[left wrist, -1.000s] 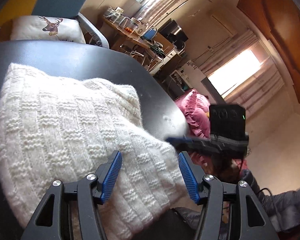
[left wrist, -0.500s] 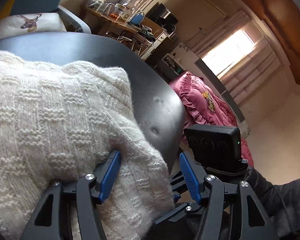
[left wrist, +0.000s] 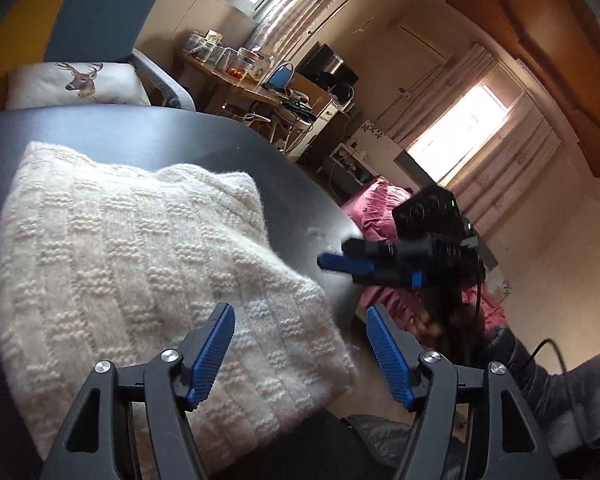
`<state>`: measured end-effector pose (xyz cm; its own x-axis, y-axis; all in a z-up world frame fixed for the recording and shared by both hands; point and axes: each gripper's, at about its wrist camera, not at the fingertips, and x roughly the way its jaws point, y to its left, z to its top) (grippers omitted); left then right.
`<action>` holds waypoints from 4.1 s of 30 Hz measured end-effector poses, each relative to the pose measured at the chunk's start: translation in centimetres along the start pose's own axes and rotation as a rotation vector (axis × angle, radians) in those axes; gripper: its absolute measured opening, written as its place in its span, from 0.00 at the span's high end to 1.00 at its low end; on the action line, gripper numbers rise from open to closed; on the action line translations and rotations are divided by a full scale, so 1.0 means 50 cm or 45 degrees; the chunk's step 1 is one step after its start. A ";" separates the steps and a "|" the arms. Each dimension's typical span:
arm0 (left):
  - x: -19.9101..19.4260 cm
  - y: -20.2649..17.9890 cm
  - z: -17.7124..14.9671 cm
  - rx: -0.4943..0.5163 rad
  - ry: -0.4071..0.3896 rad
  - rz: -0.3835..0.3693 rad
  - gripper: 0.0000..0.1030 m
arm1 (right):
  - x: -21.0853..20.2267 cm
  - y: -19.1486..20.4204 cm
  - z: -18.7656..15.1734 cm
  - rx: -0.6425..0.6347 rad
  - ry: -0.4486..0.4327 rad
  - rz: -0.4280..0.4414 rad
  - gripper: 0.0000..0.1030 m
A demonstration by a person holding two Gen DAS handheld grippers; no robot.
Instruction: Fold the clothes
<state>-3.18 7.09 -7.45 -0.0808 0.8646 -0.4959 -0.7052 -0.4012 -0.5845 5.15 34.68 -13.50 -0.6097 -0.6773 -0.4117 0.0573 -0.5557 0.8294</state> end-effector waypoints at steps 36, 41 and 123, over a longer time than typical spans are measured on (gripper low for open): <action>-0.045 0.029 -0.080 -0.072 -0.071 0.122 0.26 | 0.095 0.254 -0.106 -0.938 0.344 -0.481 0.73; -0.017 0.049 -0.135 -0.091 0.009 0.143 0.25 | 0.092 0.165 -0.157 -0.872 0.327 -0.556 0.76; 0.576 0.011 0.315 0.147 0.418 0.146 0.33 | -0.297 -0.216 0.026 0.129 -0.442 -0.590 0.67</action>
<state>-16.99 36.51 -11.95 0.0532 0.6654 -0.7446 -0.7810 -0.4369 -0.4463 12.57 51.37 -15.83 -0.7773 -0.1674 -0.6064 -0.3424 -0.6960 0.6311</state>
